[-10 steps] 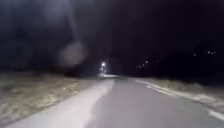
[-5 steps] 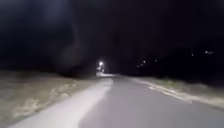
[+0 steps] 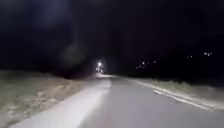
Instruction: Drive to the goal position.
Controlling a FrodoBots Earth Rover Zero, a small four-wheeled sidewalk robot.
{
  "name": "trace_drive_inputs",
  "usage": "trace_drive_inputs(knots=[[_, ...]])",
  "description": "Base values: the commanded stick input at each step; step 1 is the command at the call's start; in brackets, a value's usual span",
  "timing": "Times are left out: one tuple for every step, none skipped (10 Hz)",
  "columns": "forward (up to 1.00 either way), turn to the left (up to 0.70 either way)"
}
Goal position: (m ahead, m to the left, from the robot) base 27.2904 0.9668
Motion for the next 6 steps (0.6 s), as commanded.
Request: trace_drive_inputs(knots=[[1.0,0.0],[1.0,0.0],[1.0,0.0],[1.0,0.0],[1.0,0.0],[1.0,0.03]])
